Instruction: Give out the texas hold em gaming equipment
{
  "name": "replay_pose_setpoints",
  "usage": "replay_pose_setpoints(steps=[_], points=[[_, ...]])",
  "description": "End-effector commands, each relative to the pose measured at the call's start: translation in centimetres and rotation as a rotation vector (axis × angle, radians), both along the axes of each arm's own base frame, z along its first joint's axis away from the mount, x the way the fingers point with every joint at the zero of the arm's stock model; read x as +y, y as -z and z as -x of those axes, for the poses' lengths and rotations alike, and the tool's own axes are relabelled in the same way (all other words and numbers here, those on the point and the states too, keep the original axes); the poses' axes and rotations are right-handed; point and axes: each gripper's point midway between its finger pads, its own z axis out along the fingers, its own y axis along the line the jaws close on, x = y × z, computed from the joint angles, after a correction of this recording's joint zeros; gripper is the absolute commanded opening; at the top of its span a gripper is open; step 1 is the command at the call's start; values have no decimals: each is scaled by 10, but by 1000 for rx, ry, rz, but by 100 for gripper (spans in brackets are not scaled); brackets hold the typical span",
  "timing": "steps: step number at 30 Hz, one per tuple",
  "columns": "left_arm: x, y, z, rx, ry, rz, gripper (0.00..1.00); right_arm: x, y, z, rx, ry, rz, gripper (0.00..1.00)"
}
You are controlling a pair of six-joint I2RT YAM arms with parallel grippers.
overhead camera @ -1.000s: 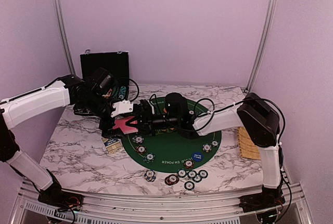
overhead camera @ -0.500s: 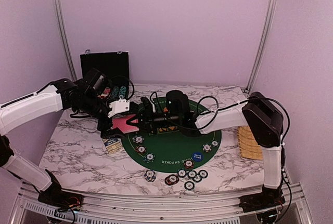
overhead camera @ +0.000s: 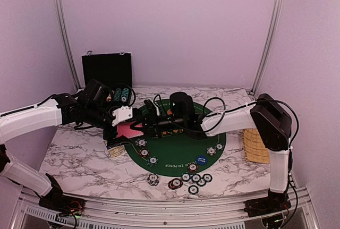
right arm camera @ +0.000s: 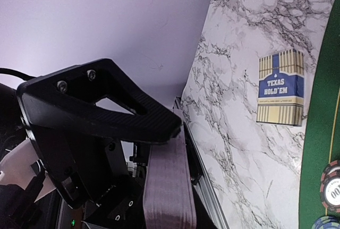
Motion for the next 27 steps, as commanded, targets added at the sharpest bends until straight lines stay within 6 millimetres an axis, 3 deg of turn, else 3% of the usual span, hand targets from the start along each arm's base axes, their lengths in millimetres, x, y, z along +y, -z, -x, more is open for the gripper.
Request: replay_pose_setpoints(steps=[1,8,18,27], points=[[-10,-10,-5,-32,-17,55,99,2,-32,14,-54,-57,-59,0],[-24,-7,-6,-29,-47,73,99,4,-32,17,-80,-109,-33,0],[-22,-11,-3,-47,-61,84,99,-2,-23,17,-122,-93,5,0],[-26,5,2,3,-22,56,99,-2,-21,17,-118,-86,1,0]])
